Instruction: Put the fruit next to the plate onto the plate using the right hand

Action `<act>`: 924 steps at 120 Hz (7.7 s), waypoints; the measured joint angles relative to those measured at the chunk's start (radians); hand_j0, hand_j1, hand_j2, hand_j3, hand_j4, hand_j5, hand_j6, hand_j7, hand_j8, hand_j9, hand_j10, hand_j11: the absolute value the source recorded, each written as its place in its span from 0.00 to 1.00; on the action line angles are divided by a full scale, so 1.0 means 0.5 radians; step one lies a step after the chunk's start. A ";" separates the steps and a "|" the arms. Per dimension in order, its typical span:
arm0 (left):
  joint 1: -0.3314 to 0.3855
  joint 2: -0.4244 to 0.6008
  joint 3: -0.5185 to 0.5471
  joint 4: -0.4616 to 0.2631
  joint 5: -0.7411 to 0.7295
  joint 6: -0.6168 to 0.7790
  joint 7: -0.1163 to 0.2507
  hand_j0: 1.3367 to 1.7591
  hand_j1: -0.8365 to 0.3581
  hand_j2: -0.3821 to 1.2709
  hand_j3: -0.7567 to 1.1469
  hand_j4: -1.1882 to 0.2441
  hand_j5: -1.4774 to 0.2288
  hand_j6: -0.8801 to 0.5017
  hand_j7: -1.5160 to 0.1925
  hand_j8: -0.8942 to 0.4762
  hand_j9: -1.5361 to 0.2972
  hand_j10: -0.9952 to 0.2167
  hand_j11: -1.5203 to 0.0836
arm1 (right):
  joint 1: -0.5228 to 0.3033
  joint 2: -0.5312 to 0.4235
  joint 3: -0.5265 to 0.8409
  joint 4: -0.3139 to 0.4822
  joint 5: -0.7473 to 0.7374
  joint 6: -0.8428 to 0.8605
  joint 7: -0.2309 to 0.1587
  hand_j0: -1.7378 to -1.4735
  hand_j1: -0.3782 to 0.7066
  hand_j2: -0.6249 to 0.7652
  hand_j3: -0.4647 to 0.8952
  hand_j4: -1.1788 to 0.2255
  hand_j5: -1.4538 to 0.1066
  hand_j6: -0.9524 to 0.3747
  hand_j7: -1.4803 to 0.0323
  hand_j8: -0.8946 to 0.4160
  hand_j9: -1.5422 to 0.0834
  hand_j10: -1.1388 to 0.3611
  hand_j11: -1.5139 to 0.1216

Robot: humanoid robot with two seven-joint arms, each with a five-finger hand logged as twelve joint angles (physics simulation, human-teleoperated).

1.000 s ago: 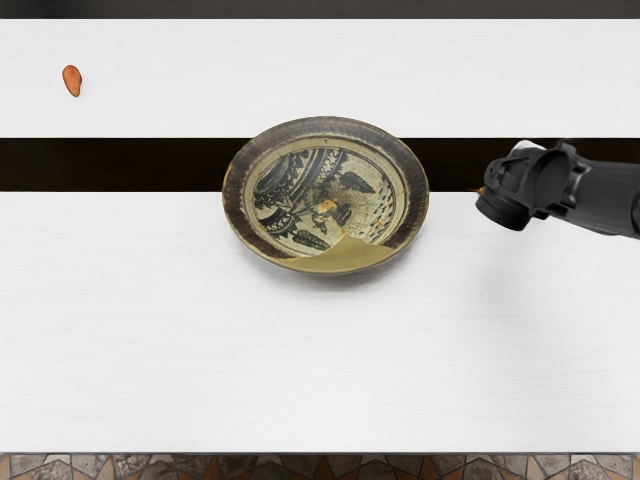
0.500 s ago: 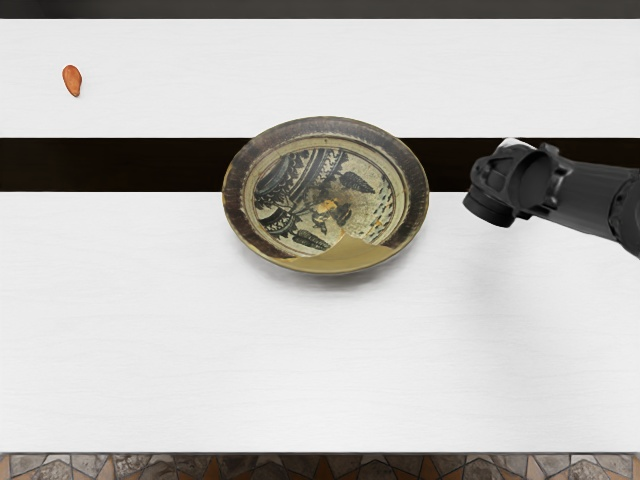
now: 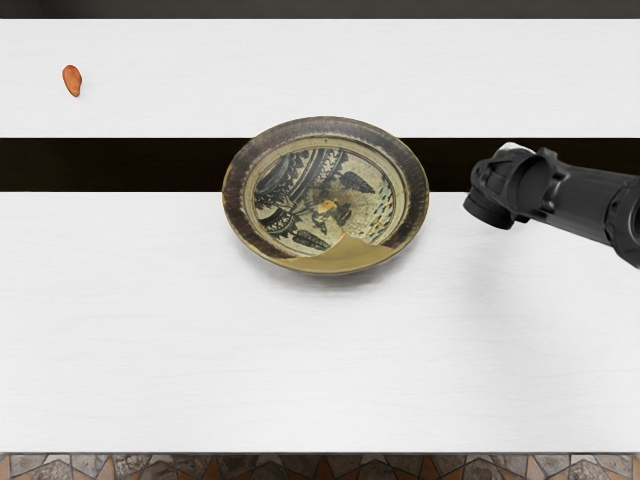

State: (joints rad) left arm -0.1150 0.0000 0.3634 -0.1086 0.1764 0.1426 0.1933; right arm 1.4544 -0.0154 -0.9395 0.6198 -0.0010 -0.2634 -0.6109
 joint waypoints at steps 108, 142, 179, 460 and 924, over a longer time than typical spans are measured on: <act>-0.006 0.000 0.000 -0.001 0.000 0.000 0.000 0.76 0.99 0.23 0.40 0.83 0.87 0.64 0.89 0.65 0.84 0.82 0.95 | -0.038 0.000 -0.017 -0.035 -0.012 0.013 0.000 0.30 0.41 0.40 0.34 0.59 0.64 0.46 0.68 0.42 0.67 0.53 0.65; -0.006 0.000 0.000 -0.001 0.000 0.000 0.000 0.76 0.99 0.23 0.40 0.83 0.87 0.64 0.89 0.65 0.84 0.82 0.95 | -0.037 0.000 -0.021 -0.034 -0.015 0.020 0.000 0.30 0.46 0.40 0.34 0.56 0.61 0.42 0.64 0.38 0.64 0.50 0.62; -0.006 0.000 0.000 -0.001 0.000 0.000 0.000 0.76 0.99 0.23 0.40 0.83 0.87 0.64 0.89 0.65 0.84 0.82 0.95 | -0.038 0.000 -0.023 -0.034 -0.020 0.022 0.000 0.30 0.49 0.39 0.34 0.54 0.58 0.40 0.62 0.36 0.62 0.48 0.59; -0.006 0.000 0.000 -0.001 0.000 0.000 0.000 0.76 0.99 0.23 0.40 0.83 0.87 0.64 0.89 0.65 0.84 0.82 0.95 | -0.074 0.028 -0.032 -0.120 -0.053 0.109 0.001 0.32 0.58 0.55 0.34 0.40 0.39 0.33 0.42 0.34 0.42 0.34 0.40; 0.138 0.000 -0.012 -0.001 0.000 0.000 0.000 0.76 0.99 0.23 0.40 0.83 0.87 0.64 0.89 0.65 0.84 0.82 0.95 | 1.365 0.031 0.255 1.180 0.717 -0.135 0.000 0.30 0.68 0.74 0.34 0.35 0.33 0.33 0.37 0.36 0.37 0.30 0.35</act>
State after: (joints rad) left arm -0.0460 0.0000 0.3574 -0.1089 0.1764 0.1427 0.1933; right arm 2.1370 -0.0001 -0.8119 1.2095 0.3577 -0.3308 -0.6109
